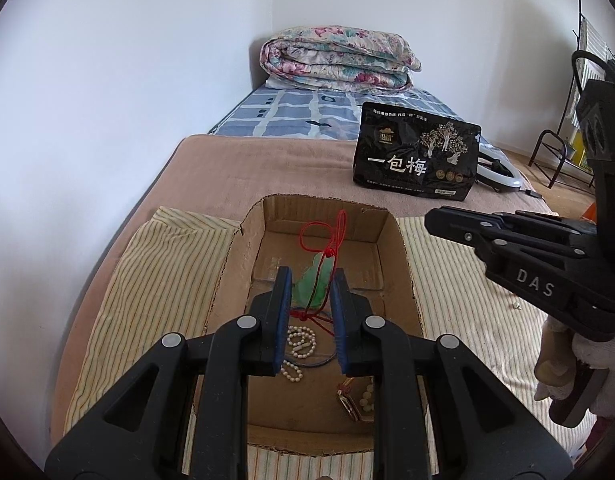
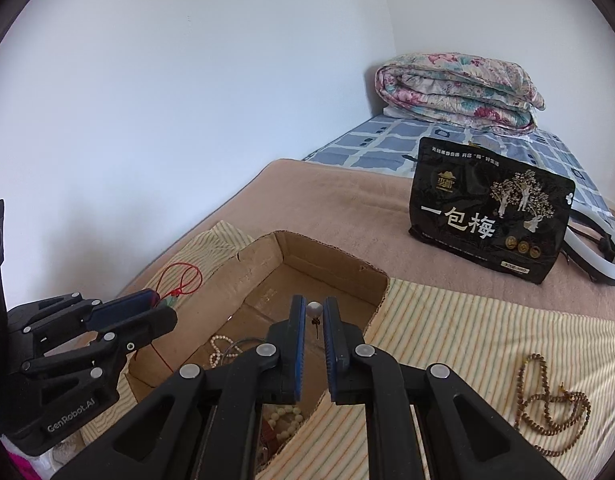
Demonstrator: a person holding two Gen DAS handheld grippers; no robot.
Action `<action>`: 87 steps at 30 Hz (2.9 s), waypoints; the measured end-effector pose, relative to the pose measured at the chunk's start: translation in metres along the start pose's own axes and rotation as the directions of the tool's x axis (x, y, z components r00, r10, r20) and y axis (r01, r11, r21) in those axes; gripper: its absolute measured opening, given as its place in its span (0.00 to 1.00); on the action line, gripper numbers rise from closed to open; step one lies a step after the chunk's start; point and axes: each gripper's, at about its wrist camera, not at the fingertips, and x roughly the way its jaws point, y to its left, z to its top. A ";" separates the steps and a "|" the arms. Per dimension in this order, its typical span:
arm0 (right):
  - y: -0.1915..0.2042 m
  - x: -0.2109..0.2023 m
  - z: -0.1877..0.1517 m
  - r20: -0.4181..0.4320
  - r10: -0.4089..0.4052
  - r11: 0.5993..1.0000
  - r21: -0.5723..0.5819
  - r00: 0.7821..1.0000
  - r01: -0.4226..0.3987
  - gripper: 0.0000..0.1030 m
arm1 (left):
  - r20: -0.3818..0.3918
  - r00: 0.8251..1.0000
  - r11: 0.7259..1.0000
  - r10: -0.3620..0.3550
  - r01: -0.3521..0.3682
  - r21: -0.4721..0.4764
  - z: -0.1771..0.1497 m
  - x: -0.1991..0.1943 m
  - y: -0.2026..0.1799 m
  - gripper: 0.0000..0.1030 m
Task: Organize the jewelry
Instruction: 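Carry the jade pendant and pearl stud with both grippers over the cardboard box, then open both grippers to drop the pendant and stud into the box, then move both grippers back over the bed toward the wooden-bead mala and second pearl stud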
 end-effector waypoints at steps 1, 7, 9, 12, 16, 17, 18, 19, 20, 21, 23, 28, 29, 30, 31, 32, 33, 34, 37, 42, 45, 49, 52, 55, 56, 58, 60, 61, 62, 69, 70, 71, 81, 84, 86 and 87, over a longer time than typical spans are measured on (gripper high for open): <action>0.002 0.004 0.000 -0.005 0.003 1.000 0.000 1.000 -0.003 0.06 | -0.003 1.000 1.000 0.002 -0.002 -0.003 0.000 0.001 0.001 0.18; 0.013 0.021 0.000 -0.026 0.012 1.000 -0.006 1.000 -0.012 0.06 | -0.021 1.000 1.000 0.009 -0.009 -0.024 0.000 0.007 0.010 0.18; 0.015 0.024 0.000 -0.030 0.012 1.000 -0.008 0.999 -0.012 0.06 | -0.023 1.000 0.999 0.015 -0.015 -0.032 0.001 0.008 0.013 0.18; 0.016 0.028 0.001 -0.032 -0.005 1.000 -0.016 0.999 0.004 0.07 | -0.026 0.999 0.999 0.020 -0.021 -0.042 0.001 0.009 0.017 0.18; 0.014 0.028 0.002 -0.029 -0.007 1.000 -0.001 1.000 0.007 0.16 | -0.031 0.999 0.998 0.026 -0.027 -0.048 0.000 0.010 0.020 0.18; 0.013 0.027 0.002 -0.024 -0.013 1.000 0.000 1.000 0.013 0.21 | -0.034 0.999 0.998 0.029 -0.030 -0.048 0.000 0.011 0.020 0.18; 0.013 0.026 0.003 -0.017 -0.018 1.000 0.002 1.000 0.018 0.28 | -0.037 0.999 0.998 0.034 -0.036 -0.048 0.000 0.011 0.020 0.19; 0.013 0.025 0.004 -0.013 -0.018 1.000 0.003 1.000 0.018 0.30 | -0.041 0.999 0.998 0.033 -0.035 -0.048 0.000 0.011 0.020 0.21; 0.014 0.025 0.005 -0.011 -0.017 1.000 0.002 1.000 0.017 0.31 | -0.041 0.999 0.998 0.030 -0.032 -0.048 0.000 0.011 0.019 0.31; 0.014 0.024 0.005 -0.010 -0.022 1.000 0.000 1.000 0.022 0.36 | -0.038 0.999 0.998 0.033 -0.035 -0.048 0.000 0.011 0.019 0.45; 0.015 0.021 0.006 0.001 -0.041 0.999 -0.003 0.999 0.041 0.52 | -0.024 0.999 0.998 0.044 -0.045 -0.046 0.001 0.008 0.017 0.52; 0.012 0.008 0.010 0.039 -0.072 0.997 0.015 0.997 0.071 0.72 | -0.015 0.999 0.998 0.046 -0.046 -0.051 0.002 0.004 0.016 0.52; 0.011 0.006 0.011 0.043 -0.074 0.997 0.019 0.996 0.073 0.74 | -0.015 0.999 0.998 0.047 -0.048 -0.049 0.002 0.004 0.016 0.52; 0.011 0.003 0.011 0.050 -0.077 0.997 0.021 0.996 0.076 0.79 | -0.015 0.999 0.998 0.048 -0.049 -0.047 0.003 0.003 0.016 0.52; 0.011 0.001 0.011 0.057 -0.084 0.996 0.020 0.995 0.083 0.82 | -0.014 0.999 0.998 0.049 -0.049 -0.047 0.003 0.002 0.016 0.52; 0.011 -0.002 0.012 0.064 -0.094 0.996 0.018 0.993 0.093 0.83 | -0.012 0.999 0.998 0.049 -0.049 -0.047 0.004 0.001 0.015 0.52; 0.010 -0.004 0.012 0.068 -0.101 0.995 0.016 0.993 0.100 0.83 | -0.010 0.999 0.998 0.050 -0.050 -0.047 0.004 -0.001 0.014 0.52; 0.010 -0.006 0.012 0.069 -0.106 0.994 0.014 0.992 0.106 0.83 | -0.008 0.999 0.998 0.051 -0.051 -0.048 0.004 -0.002 0.014 0.52; 0.007 -0.013 0.012 0.075 -0.125 0.992 0.018 0.989 0.124 0.88 | 0.001 0.999 0.997 0.047 -0.047 -0.053 0.006 -0.007 0.011 0.52; -0.001 -0.027 0.012 0.085 -0.147 0.989 0.031 0.985 0.145 0.96 | 0.017 0.999 0.998 0.044 -0.044 -0.043 0.007 -0.013 0.000 0.52; -0.004 -0.039 0.012 0.111 -0.177 0.984 0.034 0.978 0.174 1.00 | 0.032 0.999 0.999 0.043 -0.042 -0.033 0.009 -0.018 -0.009 0.52; -0.012 -0.053 0.013 0.122 -0.200 0.979 0.047 0.972 0.196 1.00 | 0.053 0.998 0.999 0.033 -0.032 -0.024 0.013 -0.024 -0.023 0.55; -0.020 -0.067 0.013 0.132 -0.215 0.976 0.062 0.968 0.209 1.00 | 0.070 0.997 1.000 0.023 -0.023 -0.014 0.015 -0.029 -0.033 0.60; -0.031 -0.084 0.015 0.143 -0.235 0.971 0.076 0.961 0.226 1.00 | 0.078 0.997 1.000 0.009 -0.009 -0.007 0.017 -0.032 -0.044 0.60; -0.036 -0.091 0.016 0.151 -0.243 0.969 0.084 0.958 0.232 1.00 | 0.080 0.997 1.000 0.001 0.000 -0.010 0.019 -0.033 -0.047 0.60; -0.046 -0.105 0.017 0.168 -0.266 0.962 0.103 0.949 0.251 1.00 | 0.086 0.996 1.000 -0.015 0.016 -0.013 0.021 -0.035 -0.054 0.60; -0.058 -0.119 0.018 0.184 -0.294 0.954 0.126 0.938 0.274 1.00 | 0.085 0.996 0.999 -0.032 0.033 -0.014 0.023 -0.035 -0.061 0.60; -0.063 -0.126 0.018 0.192 -0.306 0.949 0.137 0.933 0.283 1.00 | 0.084 0.996 0.999 -0.043 0.044 -0.016 0.023 -0.035 -0.064 0.60; -0.070 -0.133 0.017 0.197 -0.315 0.946 0.146 0.929 0.290 1.00 | 0.081 0.995 0.998 -0.054 0.056 -0.017 0.024 -0.035 -0.068 0.60; -0.114 -0.171 -0.002 0.178 -0.384 0.920 0.151 0.906 0.361 1.00 | 0.060 0.987 0.989 -0.147 0.147 -0.006 0.035 -0.035 -0.096 0.60; -0.122 -0.174 -0.006 0.168 -0.397 0.915 0.151 0.902 0.374 1.00 | 0.054 0.986 0.987 -0.161 0.161 -0.009 0.037 -0.035 -0.099 0.60; -0.130 -0.176 -0.011 0.157 -0.408 0.910 0.152 0.899 0.386 1.00 | 0.049 0.984 0.985 -0.173 0.174 -0.012 0.039 -0.034 -0.101 0.60; -0.210 -0.175 -0.072 0.042 -0.393 0.910 0.159 0.919 0.382 1.00 | 0.001 0.977 0.976 -0.212 0.212 0.047 0.014 -0.013 -0.131 0.60; -0.226 -0.169 -0.088 0.013 -0.350 0.928 0.143 0.937 0.344 1.00 | -0.024 0.972 0.968 -0.234 0.235 0.090 -0.004 -0.002 -0.150 0.60; -0.234 -0.163 -0.097 -0.009 -0.317 0.942 0.118 0.948 0.316 1.00 | -0.047 0.966 0.961 -0.255 0.259 0.103 -0.013 0.008 -0.164 0.60; -0.236 -0.160 -0.102 -0.018 -0.305 0.947 0.099 0.952 0.305 1.00 | -0.063 0.961 0.956 -0.268 0.273 0.106 -0.018 0.014 -0.171 0.60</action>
